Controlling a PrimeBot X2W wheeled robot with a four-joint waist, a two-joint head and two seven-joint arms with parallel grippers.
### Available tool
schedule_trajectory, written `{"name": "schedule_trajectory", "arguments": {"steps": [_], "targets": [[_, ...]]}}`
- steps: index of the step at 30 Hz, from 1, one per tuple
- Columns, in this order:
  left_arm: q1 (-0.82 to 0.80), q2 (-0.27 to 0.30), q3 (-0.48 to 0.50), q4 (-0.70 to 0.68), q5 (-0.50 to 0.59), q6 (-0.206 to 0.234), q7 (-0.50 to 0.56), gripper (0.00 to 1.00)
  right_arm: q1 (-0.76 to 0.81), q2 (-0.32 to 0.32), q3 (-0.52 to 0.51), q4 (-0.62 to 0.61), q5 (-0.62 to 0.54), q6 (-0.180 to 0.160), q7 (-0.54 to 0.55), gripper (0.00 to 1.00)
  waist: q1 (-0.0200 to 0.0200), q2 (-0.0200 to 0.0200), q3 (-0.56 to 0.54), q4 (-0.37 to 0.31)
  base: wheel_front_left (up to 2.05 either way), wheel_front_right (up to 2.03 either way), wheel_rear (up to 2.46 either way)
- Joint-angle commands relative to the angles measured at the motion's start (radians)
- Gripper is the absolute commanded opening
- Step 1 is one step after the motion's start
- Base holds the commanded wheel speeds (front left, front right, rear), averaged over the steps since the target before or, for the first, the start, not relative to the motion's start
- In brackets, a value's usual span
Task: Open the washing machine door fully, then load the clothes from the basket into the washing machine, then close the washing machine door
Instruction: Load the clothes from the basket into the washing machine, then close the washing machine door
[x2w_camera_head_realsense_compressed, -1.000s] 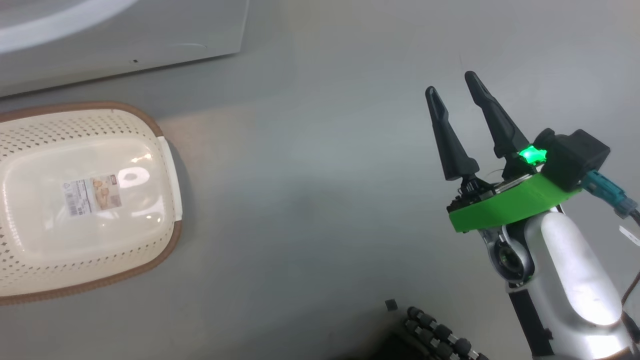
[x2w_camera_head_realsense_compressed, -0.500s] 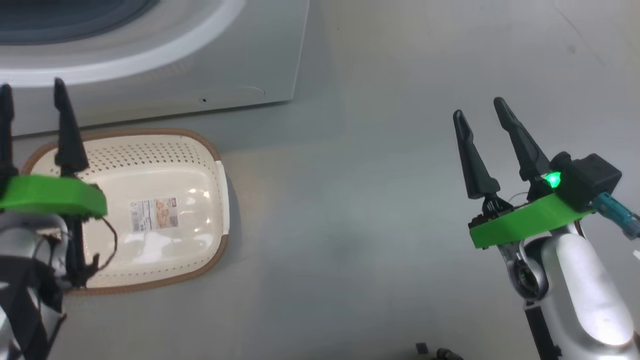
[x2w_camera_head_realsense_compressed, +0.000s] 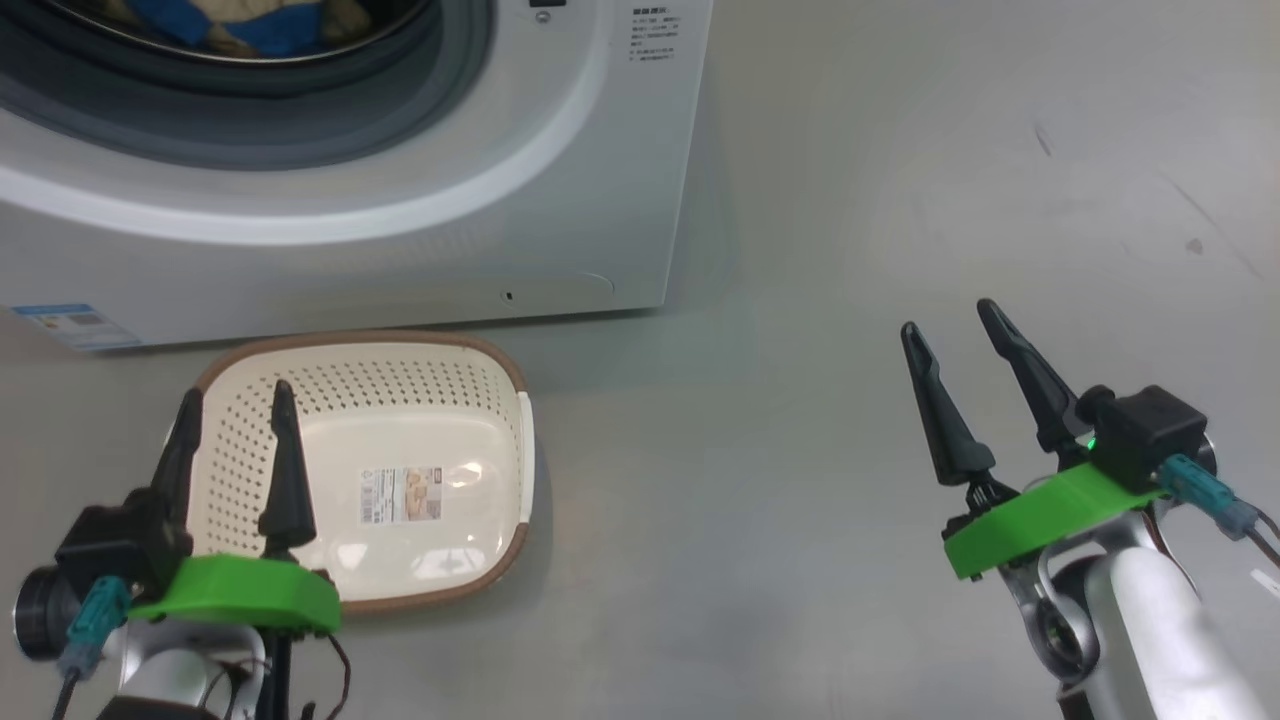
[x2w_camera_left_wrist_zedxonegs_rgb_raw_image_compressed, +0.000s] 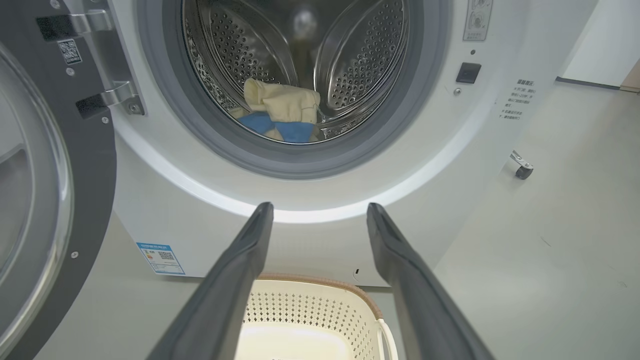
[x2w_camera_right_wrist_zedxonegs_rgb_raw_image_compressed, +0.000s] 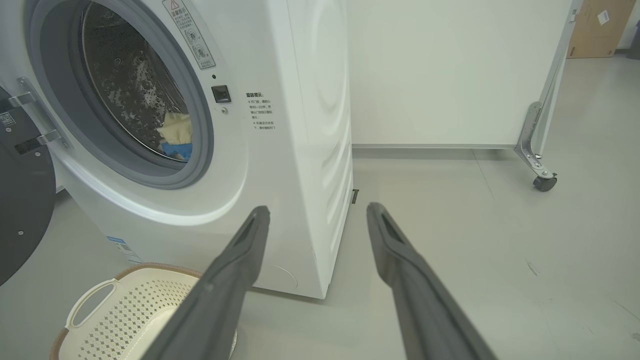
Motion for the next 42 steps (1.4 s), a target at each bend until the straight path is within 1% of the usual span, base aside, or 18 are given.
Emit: {"name": "schedule_trajectory", "arguments": {"steps": [1, 7, 10, 15, 22, 33, 42], "targets": [[0.0, 0.02, 0.046, -0.034, 0.016, 0.145, -0.007, 1.0, 0.014, -0.005, 0.01, -0.04, -0.007, -0.003, 0.007, 1.0, 0.0002, -0.0001, -0.05, 0.029, 0.0, 0.0, 0.0], [0.101, -0.005, 0.059, -0.056, 0.043, 0.16, -0.007, 1.0, 0.105, -0.005, -0.023, -0.092, -0.022, -0.003, 0.051, 1.0, 0.0002, -0.0001, -0.121, 0.056, 0.0, 0.0, 0.0], [0.126, -0.004, 0.052, -0.066, 0.057, 0.156, -0.007, 1.0, 0.138, -0.005, -0.038, -0.117, -0.028, -0.003, 0.071, 1.0, 0.0002, -0.0001, -0.144, 0.067, 0.0, 0.0, 0.0], [0.161, -0.002, 0.042, -0.086, 0.074, 0.168, -0.007, 1.0, 0.187, -0.005, -0.056, -0.164, -0.029, -0.003, 0.104, 1.0, 0.0002, -0.0001, -0.183, 0.086, 0.0, 0.0, 0.0], [0.185, 0.003, 0.028, -0.108, 0.079, 0.175, 0.003, 1.0, 0.206, -0.005, -0.054, -0.188, -0.025, -0.003, 0.12, 1.0, 0.0002, -0.0001, -0.198, 0.099, 0.0, 0.0, 0.0], [0.193, 0.015, 0.021, -0.116, 0.082, 0.179, 0.011, 1.0, 0.217, -0.005, -0.056, -0.196, -0.026, -0.003, 0.129, 1.0, 0.0002, -0.0001, -0.209, 0.098, 0.0, 0.0, 0.0], [0.197, 0.011, 0.012, -0.113, 0.081, 0.182, 0.012, 1.0, 0.225, -0.005, -0.065, -0.198, -0.029, -0.003, 0.135, 1.0, 0.0002, -0.0001, -0.225, 0.102, 0.0, 0.0, 0.0]]}}
